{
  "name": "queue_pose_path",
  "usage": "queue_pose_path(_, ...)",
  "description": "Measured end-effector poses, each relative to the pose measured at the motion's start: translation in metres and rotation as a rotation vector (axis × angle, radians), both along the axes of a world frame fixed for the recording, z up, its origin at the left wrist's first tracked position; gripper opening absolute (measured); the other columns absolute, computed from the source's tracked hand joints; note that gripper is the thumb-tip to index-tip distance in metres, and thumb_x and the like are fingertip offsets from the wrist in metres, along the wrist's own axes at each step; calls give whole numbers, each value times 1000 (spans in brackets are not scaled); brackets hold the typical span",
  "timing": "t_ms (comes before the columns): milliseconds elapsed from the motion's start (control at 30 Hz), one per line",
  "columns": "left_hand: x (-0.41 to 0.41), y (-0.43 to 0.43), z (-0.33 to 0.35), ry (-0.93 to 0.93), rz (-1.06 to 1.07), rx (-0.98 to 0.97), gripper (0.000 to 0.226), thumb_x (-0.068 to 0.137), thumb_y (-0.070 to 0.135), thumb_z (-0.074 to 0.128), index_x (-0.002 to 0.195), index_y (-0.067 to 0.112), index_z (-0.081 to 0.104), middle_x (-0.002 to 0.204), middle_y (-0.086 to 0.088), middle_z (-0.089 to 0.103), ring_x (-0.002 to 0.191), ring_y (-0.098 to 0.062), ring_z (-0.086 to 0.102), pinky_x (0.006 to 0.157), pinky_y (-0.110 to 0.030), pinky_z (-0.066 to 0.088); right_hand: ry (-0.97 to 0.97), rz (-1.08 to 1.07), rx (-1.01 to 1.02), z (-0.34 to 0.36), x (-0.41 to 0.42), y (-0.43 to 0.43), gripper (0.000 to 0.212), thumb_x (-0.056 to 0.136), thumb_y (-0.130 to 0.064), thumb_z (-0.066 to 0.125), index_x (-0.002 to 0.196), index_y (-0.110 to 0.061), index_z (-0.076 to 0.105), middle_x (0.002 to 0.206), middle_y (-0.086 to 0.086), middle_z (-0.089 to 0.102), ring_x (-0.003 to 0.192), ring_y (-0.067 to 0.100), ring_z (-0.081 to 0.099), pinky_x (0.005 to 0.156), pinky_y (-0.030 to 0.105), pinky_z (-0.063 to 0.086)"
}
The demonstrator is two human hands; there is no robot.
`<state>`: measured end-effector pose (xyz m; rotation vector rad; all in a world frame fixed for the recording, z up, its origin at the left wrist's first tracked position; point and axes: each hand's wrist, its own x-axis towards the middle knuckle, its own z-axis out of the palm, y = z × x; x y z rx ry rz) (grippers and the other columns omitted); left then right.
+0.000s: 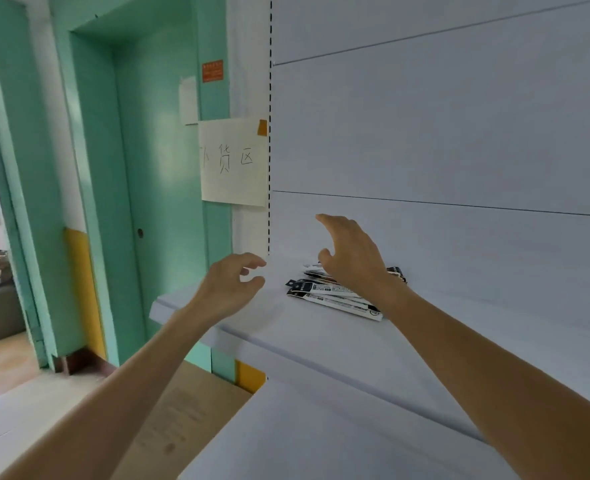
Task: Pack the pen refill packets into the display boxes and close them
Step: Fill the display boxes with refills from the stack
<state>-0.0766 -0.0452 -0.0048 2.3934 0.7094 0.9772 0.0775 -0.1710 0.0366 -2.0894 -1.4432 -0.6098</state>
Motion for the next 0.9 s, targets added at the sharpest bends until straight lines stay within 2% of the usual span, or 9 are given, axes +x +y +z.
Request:
queue_pose_path(133, 30, 26, 4, 41, -158, -23, 24, 88, 19, 60, 112, 21, 62, 117, 4, 60, 100, -8, 52, 84, -19, 35, 90, -145, 53, 2, 26, -2, 58, 88, -9, 48, 143, -13, 31, 139, 7, 44, 124, 23, 41, 98, 35, 36)
queue_pose_path(233, 56, 34, -4, 130, -290, -5, 24, 87, 20, 62, 111, 22, 62, 115, 4, 61, 101, -8, 53, 82, -18, 36, 136, -232, 85, -5, 41, -9, 48, 86, -11, 52, 134, -14, 43, 120, 6, 56, 106, 20, 53, 87, 33, 42)
queue_pose_path(333, 82, 37, -12, 244, -388, 17, 29, 86, 22, 64, 115, 18, 61, 116, 1, 60, 109, -13, 55, 84, -17, 36, 245, -281, -115, -23, 43, -16, 29, 86, -16, 55, 115, -16, 57, 102, 0, 64, 90, 18, 57, 79, 30, 45)
queue_pose_path(400, 96, 40, -16, 327, -412, 84, 33, 86, 23, 64, 118, 16, 60, 117, -1, 60, 111, -17, 54, 89, -22, 39, 268, -303, -261, -42, 42, -16, 29, 85, -21, 57, 114, -17, 59, 106, 0, 62, 98, 18, 56, 82, 29, 44)
queue_pose_path(467, 107, 44, -21, 364, -400, 139, 31, 85, 25, 63, 116, 18, 60, 115, -1, 59, 108, -18, 54, 93, -28, 41, 201, -328, -276, -62, 43, -13, 33, 86, -26, 56, 118, -17, 57, 114, 0, 57, 110, 19, 51, 88, 29, 41)
queue_pose_path(567, 112, 50, -35, 311, -372, 190, 25, 86, 30, 60, 111, 24, 60, 111, 3, 58, 106, -19, 53, 93, -35, 41, 56, -369, -221, -78, 44, -11, 30, 90, -26, 50, 117, -16, 58, 116, 3, 53, 114, 22, 45, 91, 29, 35)
queue_pose_path(733, 113, 51, -42, 186, -349, 378, 20, 94, 33, 47, 104, 23, 61, 101, 8, 62, 96, -18, 56, 85, -33, 39, -63, -328, -82, -83, 43, -11, 16, 87, -16, 53, 98, -12, 63, 99, 4, 58, 101, 26, 53, 80, 32, 36)
queue_pose_path(833, 110, 50, -44, 99, -375, 311, 20, 96, 31, 45, 89, 18, 59, 80, 7, 59, 81, -21, 55, 70, -30, 37, -67, -342, -138, -84, 41, -14, 17, 95, -25, 43, 103, -13, 53, 105, 1, 57, 104, 21, 49, 72, 27, 26)
queue_pose_path(900, 106, 49, -44, 87, -381, 204, 18, 95, 32, 47, 89, 18, 57, 77, 6, 57, 77, -21, 53, 67, -30, 38, -81, -329, -116, -83, 39, -15, 17, 95, -24, 44, 102, -11, 53, 104, 3, 60, 102, 24, 51, 70, 28, 24)
